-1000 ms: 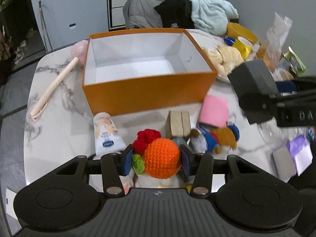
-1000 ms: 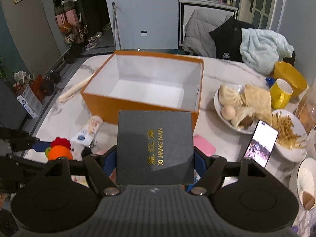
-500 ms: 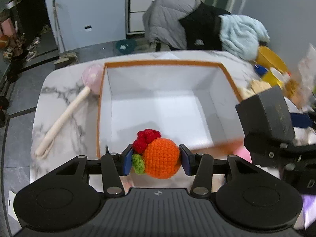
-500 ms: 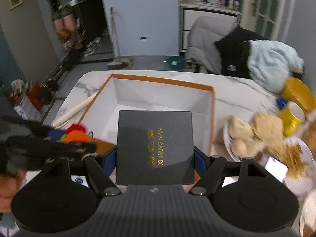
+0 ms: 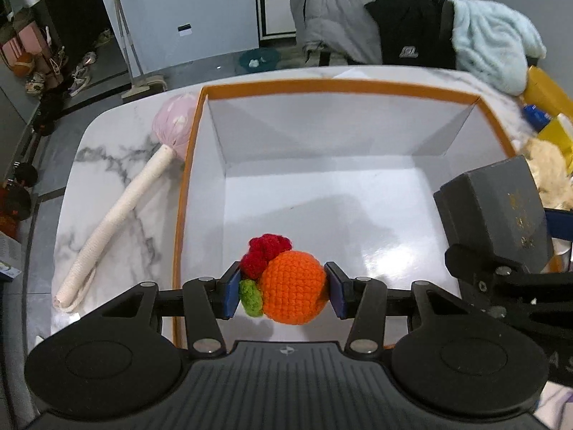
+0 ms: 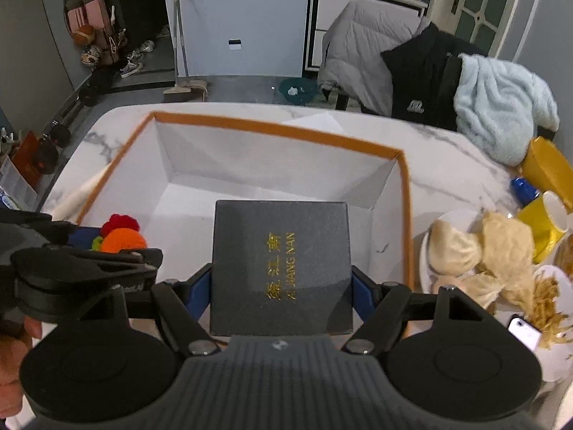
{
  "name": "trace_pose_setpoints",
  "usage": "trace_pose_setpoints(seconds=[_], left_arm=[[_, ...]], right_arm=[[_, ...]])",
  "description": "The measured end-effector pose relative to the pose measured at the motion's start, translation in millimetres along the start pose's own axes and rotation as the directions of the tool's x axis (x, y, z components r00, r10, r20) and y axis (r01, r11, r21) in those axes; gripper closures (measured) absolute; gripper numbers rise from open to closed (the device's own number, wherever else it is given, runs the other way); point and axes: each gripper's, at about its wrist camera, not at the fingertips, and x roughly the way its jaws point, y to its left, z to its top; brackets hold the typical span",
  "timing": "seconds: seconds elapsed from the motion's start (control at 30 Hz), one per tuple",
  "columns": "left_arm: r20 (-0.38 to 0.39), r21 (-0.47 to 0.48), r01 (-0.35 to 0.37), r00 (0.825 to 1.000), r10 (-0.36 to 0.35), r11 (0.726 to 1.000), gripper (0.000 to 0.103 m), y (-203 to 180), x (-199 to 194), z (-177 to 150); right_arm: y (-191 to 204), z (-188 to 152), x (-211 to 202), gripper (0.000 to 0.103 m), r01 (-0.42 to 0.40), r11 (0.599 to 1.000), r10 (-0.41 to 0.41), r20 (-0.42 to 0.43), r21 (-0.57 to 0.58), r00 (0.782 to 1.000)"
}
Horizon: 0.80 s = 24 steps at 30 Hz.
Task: Organize objects
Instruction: 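Carry the crochet fruit and black box over the orange box with both grippers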
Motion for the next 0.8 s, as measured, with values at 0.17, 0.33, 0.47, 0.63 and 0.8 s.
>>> trace_pose_setpoints(seconds=[0.17,0.33,0.47,0.63,0.8], left_arm=[[-0.028,0.059,-0.034,0.999,0.036,0.998,0.047,-3,7,-15],[-0.116,-0.005,0.005,0.993,-0.006,1.000,0.047,1,3,-22],[-0.163,-0.004,0.013,0.986,-0.014,1.000,0.047,-1,1,-25],[-0.154,0.027,-0.006,0.988,0.010,1.000,0.047,-5,7,-20],[-0.166,0.096,-0.065,0.983,0.081,0.993,0.047,-17,16,-11]], right_arm=[[-1,-7,30,0.026,-0.033,0.999,0.036,-0.084,0.037,0.996],[1,-20,38,0.027,-0.042,0.999,0.039,-0.145,-0.014,0.989],[-2,-23,39,0.027,-0.060,0.997,0.049,-0.190,-0.048,0.981],[0,-16,39,0.027,-0.059,0.997,0.049,-0.185,-0.052,0.982],[10,-13,48,0.027,-0.028,0.997,0.012,-0.202,-0.076,0.979]])
